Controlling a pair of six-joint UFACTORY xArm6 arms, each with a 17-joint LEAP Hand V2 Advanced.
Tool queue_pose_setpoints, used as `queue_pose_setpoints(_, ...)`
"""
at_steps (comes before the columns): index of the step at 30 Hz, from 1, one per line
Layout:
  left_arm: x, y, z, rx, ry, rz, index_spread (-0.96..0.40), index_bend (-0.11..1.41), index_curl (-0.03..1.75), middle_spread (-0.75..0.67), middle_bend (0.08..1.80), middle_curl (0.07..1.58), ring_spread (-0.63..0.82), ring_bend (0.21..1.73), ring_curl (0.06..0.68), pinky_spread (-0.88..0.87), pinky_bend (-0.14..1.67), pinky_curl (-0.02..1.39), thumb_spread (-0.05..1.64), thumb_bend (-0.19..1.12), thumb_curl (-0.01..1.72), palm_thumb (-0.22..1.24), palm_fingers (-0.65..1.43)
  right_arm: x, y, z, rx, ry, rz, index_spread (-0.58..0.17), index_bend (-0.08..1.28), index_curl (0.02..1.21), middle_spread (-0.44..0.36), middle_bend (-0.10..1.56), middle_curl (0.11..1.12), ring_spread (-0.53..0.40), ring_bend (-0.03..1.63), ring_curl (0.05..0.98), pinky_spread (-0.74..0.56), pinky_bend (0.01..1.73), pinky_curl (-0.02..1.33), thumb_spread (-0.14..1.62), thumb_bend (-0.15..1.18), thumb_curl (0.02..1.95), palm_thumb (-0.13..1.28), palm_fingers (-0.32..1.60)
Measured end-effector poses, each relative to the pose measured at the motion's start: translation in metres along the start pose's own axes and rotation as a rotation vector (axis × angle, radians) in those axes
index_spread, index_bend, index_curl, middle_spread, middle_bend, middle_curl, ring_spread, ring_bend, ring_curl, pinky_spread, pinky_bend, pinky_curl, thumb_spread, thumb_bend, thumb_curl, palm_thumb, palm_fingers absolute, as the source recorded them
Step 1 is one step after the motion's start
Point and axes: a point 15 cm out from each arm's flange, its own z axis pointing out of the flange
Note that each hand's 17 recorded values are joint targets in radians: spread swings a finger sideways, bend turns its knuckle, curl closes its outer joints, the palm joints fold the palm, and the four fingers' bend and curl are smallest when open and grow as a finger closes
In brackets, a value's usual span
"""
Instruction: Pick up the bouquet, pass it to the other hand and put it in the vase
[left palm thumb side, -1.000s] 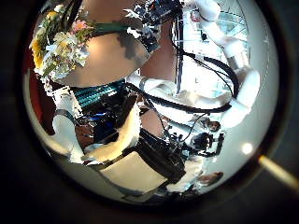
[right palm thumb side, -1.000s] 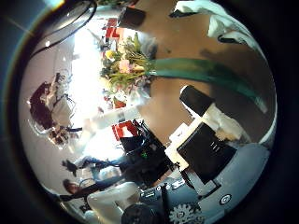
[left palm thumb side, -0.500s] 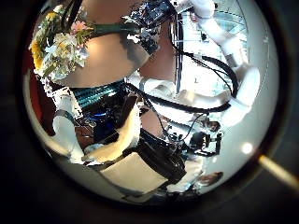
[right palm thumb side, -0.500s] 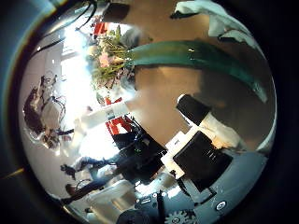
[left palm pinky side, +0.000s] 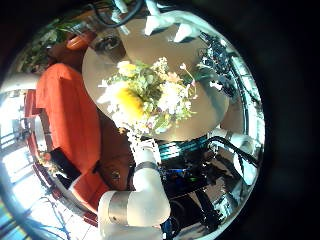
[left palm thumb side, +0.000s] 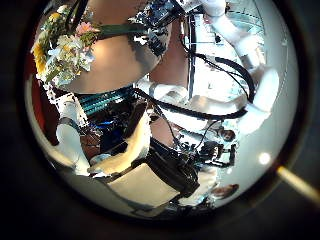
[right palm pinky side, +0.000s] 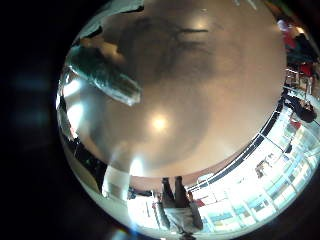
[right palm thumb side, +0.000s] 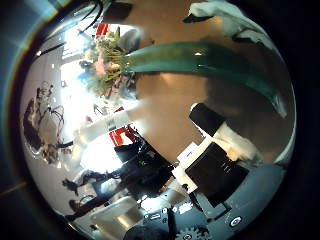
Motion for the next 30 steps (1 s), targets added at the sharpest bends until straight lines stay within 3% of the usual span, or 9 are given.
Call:
queue_pose_setpoints(19,0.001,-0.001,-0.001,0.005,0.001,0.001,0.08,0.19,0.42,0.36,0.19,0.35,0.54,0.43,0.190,0.50,0.18,0.24,1.07,-0.02,0.34,0.34,0.19,-0.009,-0.006,0.017,-0.055,0.012,0.002,-0.463,0.39,0.62,-0.330,0.71,0.72,-0.388,1.00,0.508,-0.30,0.72,0.18,0.93,-0.02,0.45,0.76,0.56)
queue_pose_setpoints(27,0.000,0.000,0.000,0.000,0.001,0.002,0.07,0.19,0.42,0.36,0.19,0.35,0.54,0.43,0.192,0.50,0.18,0.24,1.07,-0.02,0.34,0.34,0.19,-0.005,-0.011,0.027,-0.064,0.088,-0.002,-0.521,0.41,0.70,-0.374,0.76,0.80,-0.381,1.09,0.561,-0.51,0.96,0.24,0.92,-0.02,0.47,0.82,0.89)
queue_pose_setpoints(30,0.000,0.000,0.000,0.000,0.001,0.002,0.07,0.19,0.42,0.36,0.19,0.35,0.54,0.43,0.193,0.50,0.18,0.24,1.07,-0.02,0.34,0.34,0.19,-0.007,-0.014,0.035,-0.052,0.110,0.002,-0.547,0.47,0.77,-0.387,0.78,0.84,-0.364,1.11,0.581,-0.52,1.09,0.31,0.90,-0.01,0.48,0.86,1.05)
